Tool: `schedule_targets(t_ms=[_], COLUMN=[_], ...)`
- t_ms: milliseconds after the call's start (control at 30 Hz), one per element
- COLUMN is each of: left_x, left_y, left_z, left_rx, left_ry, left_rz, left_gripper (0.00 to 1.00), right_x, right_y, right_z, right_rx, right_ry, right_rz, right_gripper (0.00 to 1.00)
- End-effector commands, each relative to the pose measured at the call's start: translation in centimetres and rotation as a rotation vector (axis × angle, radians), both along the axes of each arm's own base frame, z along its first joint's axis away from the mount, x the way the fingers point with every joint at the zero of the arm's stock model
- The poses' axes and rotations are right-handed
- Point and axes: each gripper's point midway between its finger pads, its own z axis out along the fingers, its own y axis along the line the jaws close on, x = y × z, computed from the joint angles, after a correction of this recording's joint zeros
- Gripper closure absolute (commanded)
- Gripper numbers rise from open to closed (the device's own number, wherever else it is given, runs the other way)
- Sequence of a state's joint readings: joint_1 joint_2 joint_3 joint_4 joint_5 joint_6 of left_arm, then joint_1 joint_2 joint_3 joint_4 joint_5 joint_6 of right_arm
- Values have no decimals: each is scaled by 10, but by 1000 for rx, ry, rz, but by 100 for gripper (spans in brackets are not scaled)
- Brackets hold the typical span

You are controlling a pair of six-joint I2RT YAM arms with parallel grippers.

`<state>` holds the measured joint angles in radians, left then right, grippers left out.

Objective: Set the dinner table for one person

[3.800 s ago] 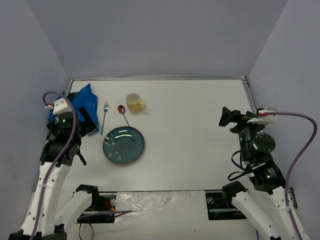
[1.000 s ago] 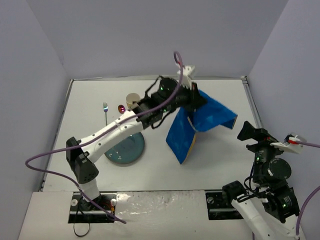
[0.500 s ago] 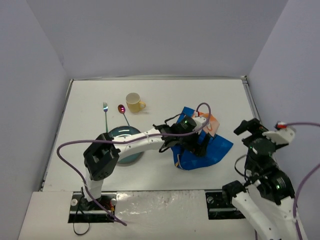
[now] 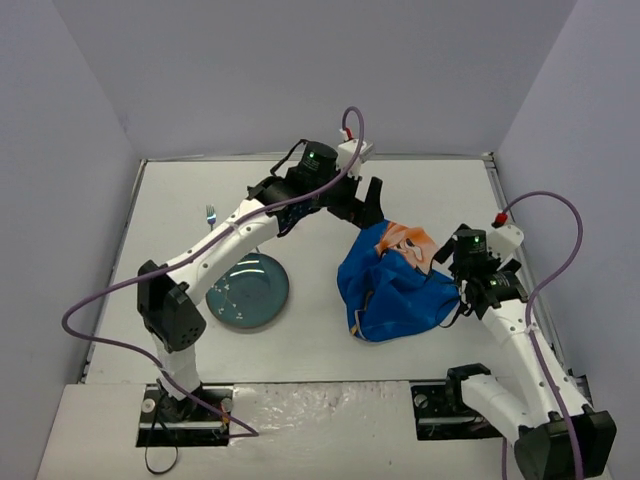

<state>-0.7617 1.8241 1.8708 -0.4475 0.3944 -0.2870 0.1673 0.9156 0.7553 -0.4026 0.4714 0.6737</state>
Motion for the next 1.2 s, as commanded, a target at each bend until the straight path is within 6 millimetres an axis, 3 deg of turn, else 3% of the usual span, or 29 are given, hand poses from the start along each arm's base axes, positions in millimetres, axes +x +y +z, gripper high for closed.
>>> schedule_targets(t_ms=[0,67,100,267,533,700,833,967,1033,1100,1167], left_x=[27,43,50,64,60,63,59,60,66,77,92], left_y=[-31,-45,-52,-82,-101,-104,-105,-97,-85,-66,-39], left_z=[-29,-36,-58,-102,-171,-191,-200,-206,-200,-189,-175], left_rx=[35,43,69,93,173,189,192,201,203,198,177], left_ry=[28,23,51,73,108,121,130,136,127,122,129], left_rz=[-72,-75,-76,-84,-65,-24,-16,28,67,136,246], left_gripper=[3,3,3,3,4,10,25,75,97,100,100], right_x=[9,6,6,-2,-2,-8,-14,-15,-10,0,13], right_y=[-4,-10,-10,-19,-16,-10,-5,-1,-3,-9,-19], right_z=[-34,-51,-57,-90,-122,-145,-159,-168,-165,-157,-141], right_rx=[139,173,194,247,271,300,329,348,341,319,294], right_ry=[34,72,77,145,204,256,288,300,292,267,218], right_rz=[-62,-103,-110,-165,-175,-170,-166,-163,-166,-175,-210], right_gripper=[0,0,0,0,0,3,21,67,81,96,100])
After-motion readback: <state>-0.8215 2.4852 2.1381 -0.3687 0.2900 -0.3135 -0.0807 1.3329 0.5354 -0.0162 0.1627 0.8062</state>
